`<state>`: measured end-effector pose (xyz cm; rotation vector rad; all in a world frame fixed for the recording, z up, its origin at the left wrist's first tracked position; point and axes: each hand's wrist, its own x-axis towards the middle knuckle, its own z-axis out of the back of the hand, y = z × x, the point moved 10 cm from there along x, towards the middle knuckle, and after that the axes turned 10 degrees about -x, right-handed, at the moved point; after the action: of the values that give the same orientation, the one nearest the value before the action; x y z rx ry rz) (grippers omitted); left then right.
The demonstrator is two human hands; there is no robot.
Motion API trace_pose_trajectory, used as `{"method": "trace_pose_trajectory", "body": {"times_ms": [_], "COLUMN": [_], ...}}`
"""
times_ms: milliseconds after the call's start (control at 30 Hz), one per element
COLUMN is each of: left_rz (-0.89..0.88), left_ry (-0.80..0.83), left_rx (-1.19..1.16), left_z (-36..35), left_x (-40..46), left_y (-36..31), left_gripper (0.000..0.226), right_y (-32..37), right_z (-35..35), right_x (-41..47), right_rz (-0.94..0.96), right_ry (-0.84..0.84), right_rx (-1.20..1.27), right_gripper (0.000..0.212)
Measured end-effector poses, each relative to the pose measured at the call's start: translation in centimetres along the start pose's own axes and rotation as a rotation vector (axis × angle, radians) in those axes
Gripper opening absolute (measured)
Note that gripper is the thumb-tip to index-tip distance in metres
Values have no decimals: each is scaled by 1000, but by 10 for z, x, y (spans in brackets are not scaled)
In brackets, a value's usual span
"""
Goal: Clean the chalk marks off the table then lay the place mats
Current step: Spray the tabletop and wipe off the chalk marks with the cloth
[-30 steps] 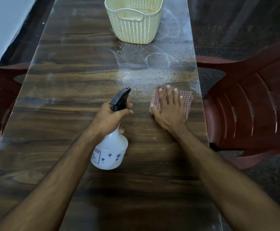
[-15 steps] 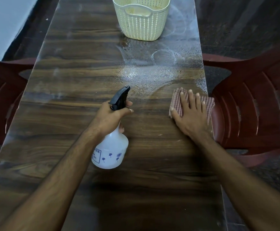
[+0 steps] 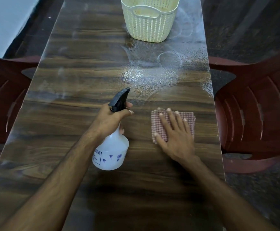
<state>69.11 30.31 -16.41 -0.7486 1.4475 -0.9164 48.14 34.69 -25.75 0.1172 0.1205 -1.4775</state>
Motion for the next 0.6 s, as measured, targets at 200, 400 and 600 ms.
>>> {"method": "trace_pose_trajectory", "body": {"times_ms": [200, 400, 600], "left_rz": [12, 1, 11], "left_ry": [23, 25, 27], "left_rx": [17, 7, -6], "left_z": [10, 26, 49], "left_x": [4, 13, 20], "left_y": [4, -1, -2], "left_gripper": [17, 17, 16], "right_y": [-30, 63, 85], "right_z": [16, 19, -1], "right_x": [90, 95, 10], "right_rz": [-228, -39, 82], "right_ry": [-23, -14, 21], "right_rx": [32, 13, 13], "right_gripper": [75, 75, 75]}}
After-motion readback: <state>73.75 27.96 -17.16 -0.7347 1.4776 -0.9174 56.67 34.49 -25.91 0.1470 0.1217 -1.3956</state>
